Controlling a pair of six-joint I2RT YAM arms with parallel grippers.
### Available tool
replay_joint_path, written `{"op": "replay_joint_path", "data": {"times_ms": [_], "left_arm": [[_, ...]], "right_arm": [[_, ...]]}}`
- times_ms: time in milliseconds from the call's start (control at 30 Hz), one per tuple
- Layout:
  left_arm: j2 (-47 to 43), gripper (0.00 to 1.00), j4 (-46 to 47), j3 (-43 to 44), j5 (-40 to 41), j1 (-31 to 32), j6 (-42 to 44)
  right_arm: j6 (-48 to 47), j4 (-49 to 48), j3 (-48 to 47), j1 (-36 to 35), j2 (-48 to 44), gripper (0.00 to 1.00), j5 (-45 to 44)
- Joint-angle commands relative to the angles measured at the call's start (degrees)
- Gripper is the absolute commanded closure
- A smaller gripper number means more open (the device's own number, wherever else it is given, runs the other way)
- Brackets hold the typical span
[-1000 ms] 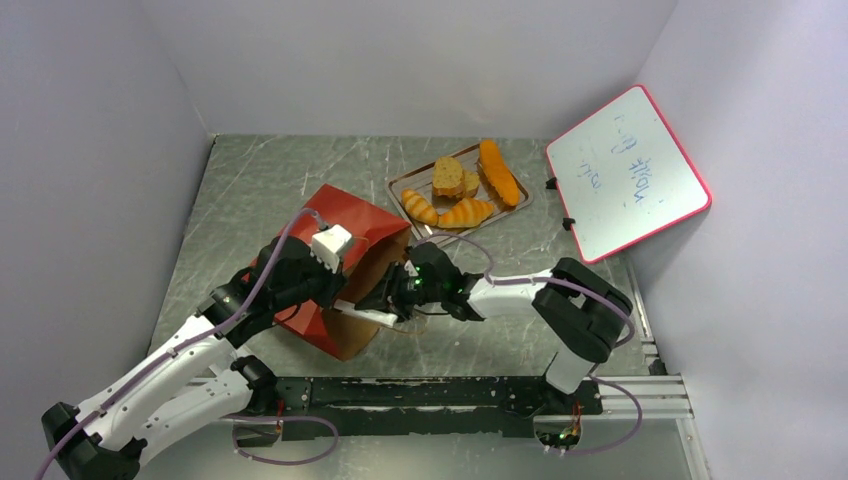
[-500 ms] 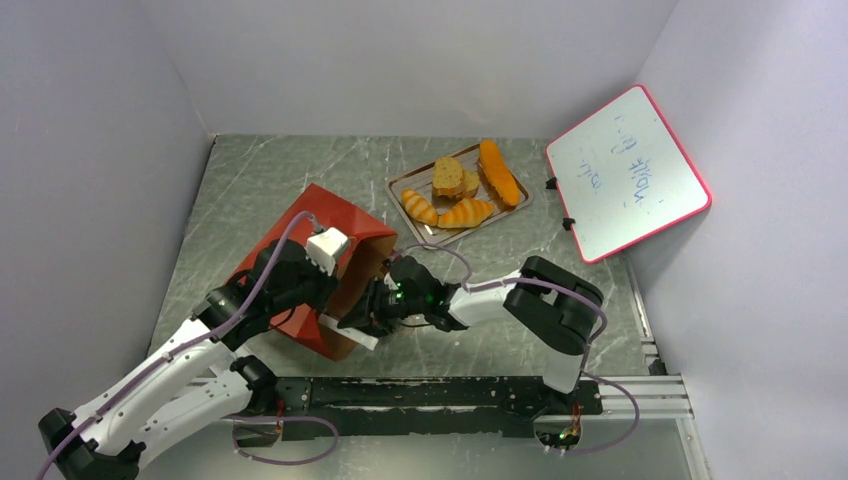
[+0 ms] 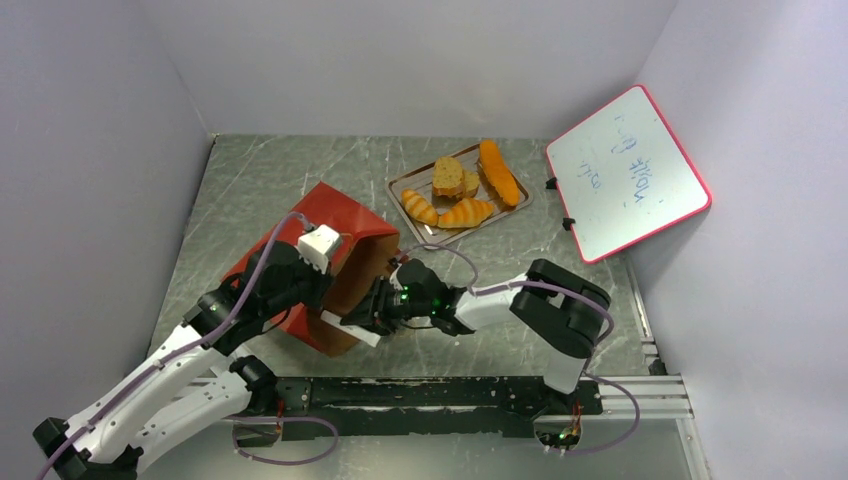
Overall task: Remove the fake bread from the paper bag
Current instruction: Take out the fake bread from the paper bag.
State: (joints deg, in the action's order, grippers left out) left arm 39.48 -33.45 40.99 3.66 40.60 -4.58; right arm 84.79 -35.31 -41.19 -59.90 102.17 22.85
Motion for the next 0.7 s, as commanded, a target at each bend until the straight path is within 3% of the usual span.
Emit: {"op": "replay_joint_path", "data": {"times_ms": [0,300,667], "left_arm": [[-0.51,0.93,1.65,4.0,2.14,0.71,-2.16],[1.05,0.93,-0.66,4.84,7.15,0.68,-2.82],[1.84,0.93,-0.17,3.85,6.87,0.69,-2.75]], "right_arm": [[-0.44,2.36,2.59,0.6,-3.18,1.0,-2.81],[-2.4,4.58,6.7,2.29,-9.67,1.0,-4.65],[-6.12,10.26,9.2,4.06,-18.13,1.0,-7.82]]}}
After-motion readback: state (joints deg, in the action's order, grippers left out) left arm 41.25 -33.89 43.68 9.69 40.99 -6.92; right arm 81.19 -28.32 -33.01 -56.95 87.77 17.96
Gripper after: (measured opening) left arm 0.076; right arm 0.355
